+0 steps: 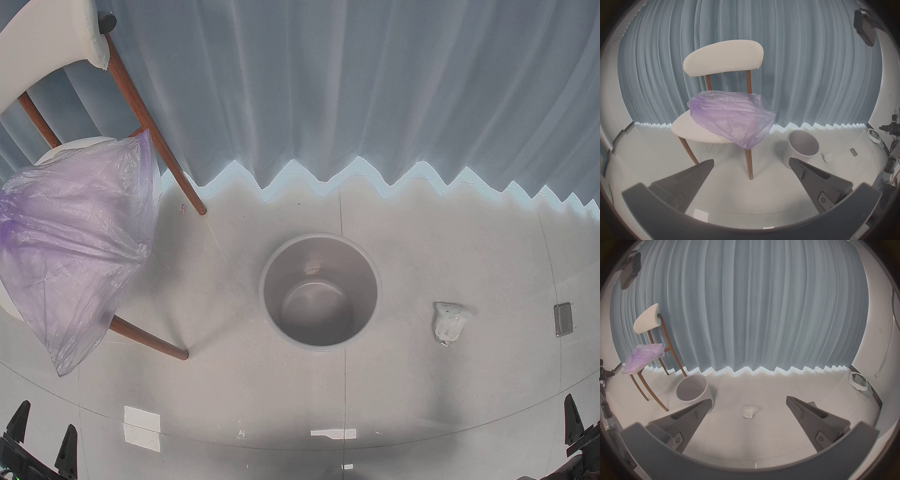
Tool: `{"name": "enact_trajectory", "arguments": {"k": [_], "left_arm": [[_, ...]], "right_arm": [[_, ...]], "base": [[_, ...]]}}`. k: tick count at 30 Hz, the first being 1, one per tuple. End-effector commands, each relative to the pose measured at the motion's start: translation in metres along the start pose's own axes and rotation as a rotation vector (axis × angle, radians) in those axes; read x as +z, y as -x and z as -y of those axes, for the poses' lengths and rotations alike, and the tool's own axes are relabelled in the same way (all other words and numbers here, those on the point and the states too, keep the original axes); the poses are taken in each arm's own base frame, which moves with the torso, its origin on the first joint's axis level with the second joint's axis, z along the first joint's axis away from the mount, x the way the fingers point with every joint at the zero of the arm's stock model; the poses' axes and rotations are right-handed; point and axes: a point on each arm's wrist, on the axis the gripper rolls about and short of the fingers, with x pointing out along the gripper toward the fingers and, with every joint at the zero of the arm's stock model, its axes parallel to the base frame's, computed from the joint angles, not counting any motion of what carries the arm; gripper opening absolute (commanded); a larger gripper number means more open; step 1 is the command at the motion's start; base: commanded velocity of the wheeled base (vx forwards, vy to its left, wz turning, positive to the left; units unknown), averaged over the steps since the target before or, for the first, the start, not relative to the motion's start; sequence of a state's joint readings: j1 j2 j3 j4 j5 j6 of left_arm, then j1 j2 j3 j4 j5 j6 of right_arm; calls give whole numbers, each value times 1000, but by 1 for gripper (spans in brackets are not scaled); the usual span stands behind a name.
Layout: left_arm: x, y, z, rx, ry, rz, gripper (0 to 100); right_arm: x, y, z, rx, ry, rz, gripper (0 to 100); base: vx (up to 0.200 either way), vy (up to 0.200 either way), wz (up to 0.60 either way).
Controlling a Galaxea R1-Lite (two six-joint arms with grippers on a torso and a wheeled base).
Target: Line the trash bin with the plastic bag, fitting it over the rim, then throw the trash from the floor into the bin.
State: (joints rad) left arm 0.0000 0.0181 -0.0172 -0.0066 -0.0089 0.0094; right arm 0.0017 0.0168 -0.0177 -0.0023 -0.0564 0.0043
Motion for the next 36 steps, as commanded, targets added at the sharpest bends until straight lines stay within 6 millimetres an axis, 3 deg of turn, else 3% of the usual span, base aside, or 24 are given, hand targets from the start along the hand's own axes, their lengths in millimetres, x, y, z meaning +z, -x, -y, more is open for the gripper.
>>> {"name": "enact_trajectory", "arguments": {"k": [1,5,11,15,16,18,23,24,28,33,36], "left_arm": [[-5,0,0,-2,0,3,100],[16,2,1,-33,2,211,100],[20,4,2,-99,-64,228,100],[47,-3,2,-98,-55,152,100],[70,-8,1,-115,-36,140,100],[92,-19,1,-144,-18,112,100],[130,-51,4,-241,-6,40,100],[137,-60,7,-325,9,20,100],[144,-77,12,-445,28,-35,100],[149,-119,19,-506,14,-131,100],[150,-143,21,-495,-86,-136,100]], "right_arm": [[-5,0,0,-1,-2,0,100],[-5,0,0,-1,-3,0,100],[-5,0,0,1,-3,0,100],[-5,0,0,-1,-3,0,100],[-5,0,0,-1,-3,0,100],[-5,0,0,1,-3,0,100],[-5,0,0,-1,-8,1,100],[-5,0,0,1,-11,1,100],[-5,0,0,1,-16,1,100],[-5,0,0,1,-20,1,100],[-5,0,0,1,-24,3,100]], "base": [[0,0,0],[0,0,0],[0,0,0],[0,0,0],[0,0,0],[0,0,0],[0,0,0],[0,0,0],[0,0,0],[0,0,0],[0,0,0]]}}
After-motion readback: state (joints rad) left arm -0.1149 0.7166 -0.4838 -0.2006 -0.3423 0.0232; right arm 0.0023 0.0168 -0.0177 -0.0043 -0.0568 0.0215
